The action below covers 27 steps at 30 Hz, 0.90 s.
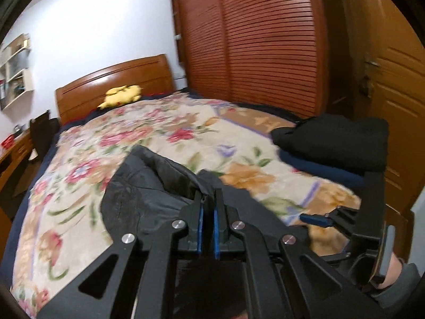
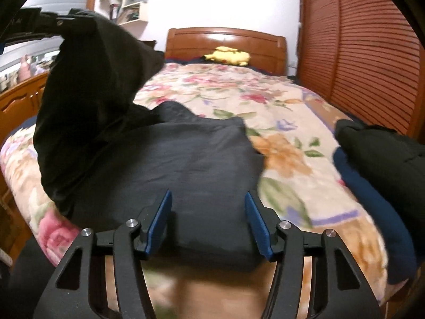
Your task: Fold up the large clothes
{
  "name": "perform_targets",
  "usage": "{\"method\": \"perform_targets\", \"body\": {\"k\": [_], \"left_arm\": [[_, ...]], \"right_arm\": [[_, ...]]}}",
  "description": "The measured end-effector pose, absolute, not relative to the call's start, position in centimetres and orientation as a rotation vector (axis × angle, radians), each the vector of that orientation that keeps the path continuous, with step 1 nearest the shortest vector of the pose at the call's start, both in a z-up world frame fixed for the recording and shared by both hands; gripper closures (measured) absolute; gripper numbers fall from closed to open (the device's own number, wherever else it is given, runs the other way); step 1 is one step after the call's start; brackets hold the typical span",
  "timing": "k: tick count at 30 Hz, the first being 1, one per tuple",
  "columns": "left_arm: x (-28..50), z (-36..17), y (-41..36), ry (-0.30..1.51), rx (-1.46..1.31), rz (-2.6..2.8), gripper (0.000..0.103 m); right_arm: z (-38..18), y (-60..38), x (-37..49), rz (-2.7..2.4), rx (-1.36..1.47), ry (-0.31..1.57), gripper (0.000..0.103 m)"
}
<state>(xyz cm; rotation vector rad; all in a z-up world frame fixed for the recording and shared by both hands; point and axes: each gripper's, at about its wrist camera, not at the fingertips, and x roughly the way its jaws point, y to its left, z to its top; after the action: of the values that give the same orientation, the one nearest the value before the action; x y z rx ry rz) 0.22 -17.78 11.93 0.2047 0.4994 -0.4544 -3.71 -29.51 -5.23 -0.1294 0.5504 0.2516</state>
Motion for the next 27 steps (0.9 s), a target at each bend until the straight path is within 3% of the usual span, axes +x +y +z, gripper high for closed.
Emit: {"method": "perform_targets", "body": {"k": [10,16,22,27], "left_arm": [[-0.7,8.2,-19.5,0.590,0.187,-0.528,0.101],[-2.8,9.7,-17.2,0.548,0.143,-0.546,0.089],[-5.5,10.8,-12.7,0.486,0.115,-0.505,0.068],[-5.8,8.9,-8.3,0.486,0.093,-0.420,0.067]], "right_arm": [[-5.4,-33.1,-5.1,0.207,-0.100,0.573,0.045],[-5.5,-32.6,-4.8,0.217,-0.100,0.573,0.045],[-5.4,-31.2,-4.4,0.233,-0.115,0.567,0.045],[-4.8,-30.3,-4.5,0.254,-0.115,0.544,0.045]]}}
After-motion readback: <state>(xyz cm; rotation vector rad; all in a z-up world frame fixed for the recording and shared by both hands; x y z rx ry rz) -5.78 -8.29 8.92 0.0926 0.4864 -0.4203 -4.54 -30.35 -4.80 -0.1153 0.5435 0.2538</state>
